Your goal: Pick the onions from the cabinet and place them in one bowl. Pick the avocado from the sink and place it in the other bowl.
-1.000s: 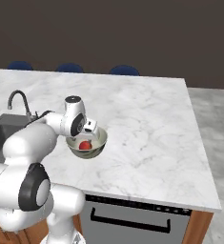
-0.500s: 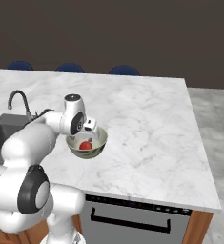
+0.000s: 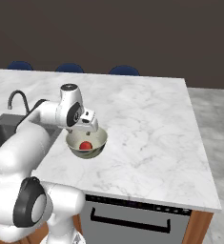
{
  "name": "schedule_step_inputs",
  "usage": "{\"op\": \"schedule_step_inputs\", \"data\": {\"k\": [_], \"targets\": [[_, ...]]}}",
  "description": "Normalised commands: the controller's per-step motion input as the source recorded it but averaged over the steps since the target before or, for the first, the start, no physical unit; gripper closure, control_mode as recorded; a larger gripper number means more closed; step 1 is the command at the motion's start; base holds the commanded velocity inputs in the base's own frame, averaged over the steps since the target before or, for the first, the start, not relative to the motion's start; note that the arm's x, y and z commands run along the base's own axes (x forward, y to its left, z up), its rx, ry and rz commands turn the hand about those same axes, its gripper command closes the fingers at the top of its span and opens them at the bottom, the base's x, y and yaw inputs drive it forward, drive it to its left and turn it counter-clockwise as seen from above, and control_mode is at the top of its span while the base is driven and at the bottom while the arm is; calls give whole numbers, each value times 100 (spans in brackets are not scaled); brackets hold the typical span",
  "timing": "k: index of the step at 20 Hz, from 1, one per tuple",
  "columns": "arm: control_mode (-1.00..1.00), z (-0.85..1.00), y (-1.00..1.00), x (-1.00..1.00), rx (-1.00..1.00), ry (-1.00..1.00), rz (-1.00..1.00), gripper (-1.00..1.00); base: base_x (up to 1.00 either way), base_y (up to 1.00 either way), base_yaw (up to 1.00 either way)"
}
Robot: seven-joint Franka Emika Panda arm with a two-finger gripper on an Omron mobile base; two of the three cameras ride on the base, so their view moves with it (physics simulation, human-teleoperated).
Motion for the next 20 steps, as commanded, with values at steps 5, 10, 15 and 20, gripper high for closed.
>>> {"op": "schedule_step_inputs", "data": {"k": [5, 10, 15, 20], "targets": [[-100, 48, -1, -23, 0, 0, 0, -100, 0, 0, 0], [-100, 37, -9, -30, 0, 0, 0, -100, 0, 0, 0], [-100, 34, -5, -29, 0, 0, 0, -100, 0, 0, 0], [-100, 32, -4, -35, 0, 0, 0, -100, 0, 0, 0]]}}
